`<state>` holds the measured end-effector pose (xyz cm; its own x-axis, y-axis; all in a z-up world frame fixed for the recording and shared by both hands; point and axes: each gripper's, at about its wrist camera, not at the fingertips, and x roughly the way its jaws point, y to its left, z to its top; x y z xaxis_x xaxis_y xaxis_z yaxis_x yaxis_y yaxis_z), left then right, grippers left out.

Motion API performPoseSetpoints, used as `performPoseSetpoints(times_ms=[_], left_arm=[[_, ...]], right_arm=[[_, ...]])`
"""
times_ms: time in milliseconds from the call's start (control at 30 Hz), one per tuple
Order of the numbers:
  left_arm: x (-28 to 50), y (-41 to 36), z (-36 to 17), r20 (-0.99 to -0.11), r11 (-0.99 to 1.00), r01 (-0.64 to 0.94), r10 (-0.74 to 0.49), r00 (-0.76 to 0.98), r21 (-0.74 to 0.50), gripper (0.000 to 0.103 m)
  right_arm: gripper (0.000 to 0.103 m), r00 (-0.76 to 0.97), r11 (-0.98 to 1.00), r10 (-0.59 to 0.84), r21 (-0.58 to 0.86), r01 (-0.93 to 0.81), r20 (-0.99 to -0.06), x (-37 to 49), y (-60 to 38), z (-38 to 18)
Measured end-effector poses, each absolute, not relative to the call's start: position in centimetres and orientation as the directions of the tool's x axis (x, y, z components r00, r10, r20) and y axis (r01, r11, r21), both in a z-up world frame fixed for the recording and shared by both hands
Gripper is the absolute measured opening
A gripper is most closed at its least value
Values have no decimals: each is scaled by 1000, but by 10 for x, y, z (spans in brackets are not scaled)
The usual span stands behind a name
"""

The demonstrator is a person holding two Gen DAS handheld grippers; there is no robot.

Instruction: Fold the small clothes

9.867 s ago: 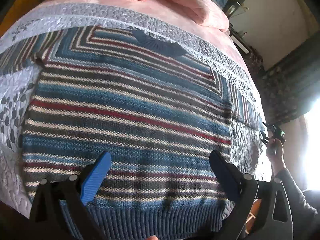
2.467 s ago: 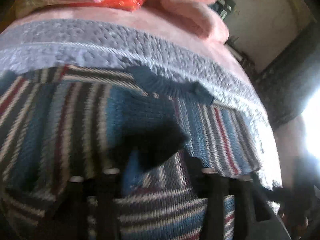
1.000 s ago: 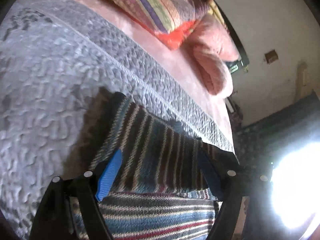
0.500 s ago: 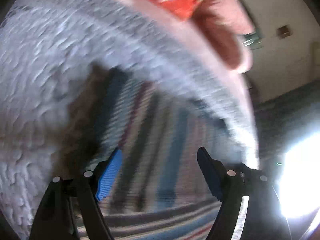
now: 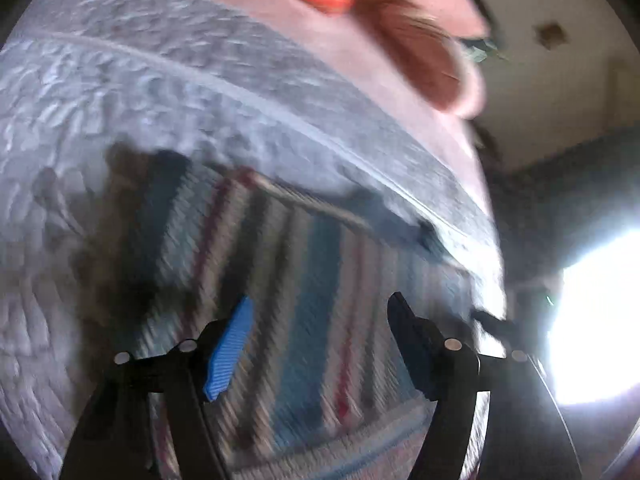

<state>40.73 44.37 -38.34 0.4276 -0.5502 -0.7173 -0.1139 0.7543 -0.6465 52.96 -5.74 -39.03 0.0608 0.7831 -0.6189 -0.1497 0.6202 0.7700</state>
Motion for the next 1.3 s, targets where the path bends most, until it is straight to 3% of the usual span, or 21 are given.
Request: performPoseSetpoints(times_ms=[67,133,167,200,267,300,367,433,467,500,567,700,767,900,1133,1300], left_arm=[[388,436,-385,-703,748,-54,-592,394,-661,70],[378,431,-404,-748,780,-72,-564,349,-622,69],[376,430,-413,-767,796,-78,-545,338,-600,62],[375,428,-418,-781,815,-68,-522,342,-575,60],[375,430,-414,-775,805,-94,-522,356,-585,59],[372,431,-409,-765,793,-105,-530,366,-600,59],[365,427,-396,-727,767,-64,-574,377,-639,61],[358,422,-397,-767,813,-34,-532,359,-581,66],[359,421,-403,-794,833,-48,-506,339,-551,66],[361,421,-410,-811,843,-67,-489,320,-534,66],[353,427,-410,-801,823,-106,-500,329,-557,66],[313,429,-378,-761,777,-118,-555,336,-618,73],[269,431,-365,-759,773,-116,-563,327,-624,77],[169,445,-363,-784,766,-205,-545,296,-610,79],[65,452,-407,-821,722,-400,-543,176,-564,80],[46,445,-407,-764,643,-430,-606,221,-634,85]], right_arm=[[14,78,618,786,773,-146,-613,511,-86,-388],[14,81,624,781,774,-105,-619,504,-100,-400],[13,75,642,766,761,-89,-638,500,-102,-409],[5,62,671,742,737,-79,-668,497,-101,-420],[0,71,688,726,722,-73,-684,492,-103,-427],[8,85,662,749,747,-53,-658,491,-106,-422],[12,108,621,783,780,-78,-612,482,-104,-407],[13,102,613,790,785,-88,-605,475,-101,-405],[11,91,640,768,764,-75,-634,472,-99,-414],[1,81,661,750,749,-55,-656,472,-96,-422],[0,91,675,737,738,-27,-670,469,-98,-427],[31,125,651,757,757,-62,-641,439,-107,-380],[35,105,648,761,758,-75,-640,413,-112,-365],[56,60,683,730,729,-46,-681,335,-137,-354],[60,11,725,684,682,97,-729,230,-176,-378],[60,-17,686,719,704,184,-695,179,-179,-392]])
